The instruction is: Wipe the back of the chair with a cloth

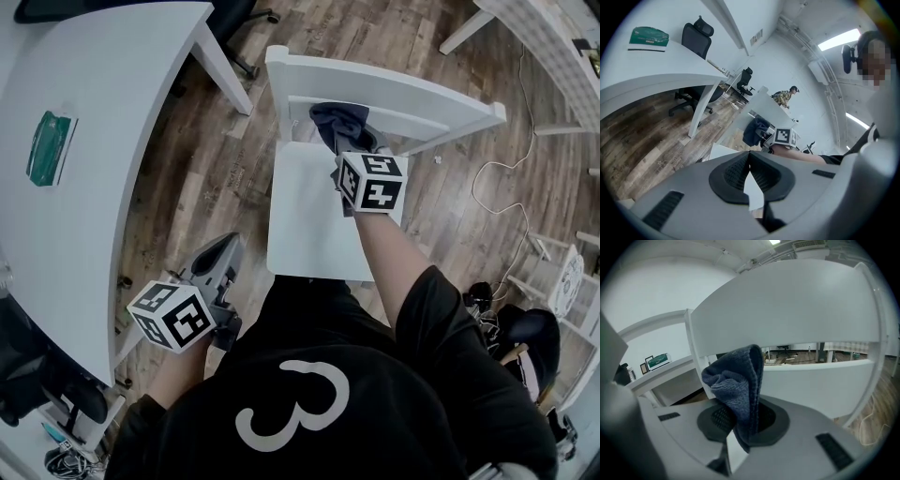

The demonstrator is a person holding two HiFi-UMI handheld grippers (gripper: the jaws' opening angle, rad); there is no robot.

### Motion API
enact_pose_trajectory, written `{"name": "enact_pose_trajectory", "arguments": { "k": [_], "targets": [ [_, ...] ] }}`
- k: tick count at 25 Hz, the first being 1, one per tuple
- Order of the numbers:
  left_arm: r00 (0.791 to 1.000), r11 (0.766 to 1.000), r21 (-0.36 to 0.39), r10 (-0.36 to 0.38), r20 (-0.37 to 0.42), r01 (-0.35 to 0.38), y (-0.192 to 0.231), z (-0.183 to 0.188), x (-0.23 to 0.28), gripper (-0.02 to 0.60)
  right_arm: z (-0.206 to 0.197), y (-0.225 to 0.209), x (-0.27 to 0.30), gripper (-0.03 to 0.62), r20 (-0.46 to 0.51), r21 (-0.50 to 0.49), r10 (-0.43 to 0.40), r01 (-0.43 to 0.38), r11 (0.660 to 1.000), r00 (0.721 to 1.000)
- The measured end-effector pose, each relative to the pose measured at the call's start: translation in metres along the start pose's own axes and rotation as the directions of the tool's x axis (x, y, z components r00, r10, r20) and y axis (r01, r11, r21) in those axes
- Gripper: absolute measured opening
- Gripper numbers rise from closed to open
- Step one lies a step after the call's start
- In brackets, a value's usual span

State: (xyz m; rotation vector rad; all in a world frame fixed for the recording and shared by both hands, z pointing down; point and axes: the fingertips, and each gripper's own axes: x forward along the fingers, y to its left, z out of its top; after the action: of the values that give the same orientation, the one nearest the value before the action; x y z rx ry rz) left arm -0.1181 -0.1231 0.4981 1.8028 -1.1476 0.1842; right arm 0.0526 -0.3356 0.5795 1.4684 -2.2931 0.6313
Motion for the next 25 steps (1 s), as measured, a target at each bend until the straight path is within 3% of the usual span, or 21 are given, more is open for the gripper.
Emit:
{"name": "enact_pose_trajectory", "arguments": {
  "k": [14, 20, 25],
  "targets": [
    [1.000, 1.000, 0.023, -0.017, -0.013, 0.018, -0.065, -0.026, 0.037, 0.014, -0.012, -0.124, -0.057, 0.054, -0.011, -0.010, -0.093, 0.093, 0.996, 0.996],
    [1.000, 0.999, 0.030, -0.018, 0.012, 0.018, -0.087, -0.035, 0.043, 0.014, -0.014, -0.162, -0.076, 0.057, 0.012, 0.074, -0.112, 0.111, 0.991, 0.994],
    [0.998, 0.999, 0.033, -0.009, 0.055, 0.007, -0.096, -0.042, 0.039, 0.014, -0.018, -0.165, -0.080, 0.055, -0.009, 0.125, -0.028, 0.029, 0.992, 1.000]
  ]
}}
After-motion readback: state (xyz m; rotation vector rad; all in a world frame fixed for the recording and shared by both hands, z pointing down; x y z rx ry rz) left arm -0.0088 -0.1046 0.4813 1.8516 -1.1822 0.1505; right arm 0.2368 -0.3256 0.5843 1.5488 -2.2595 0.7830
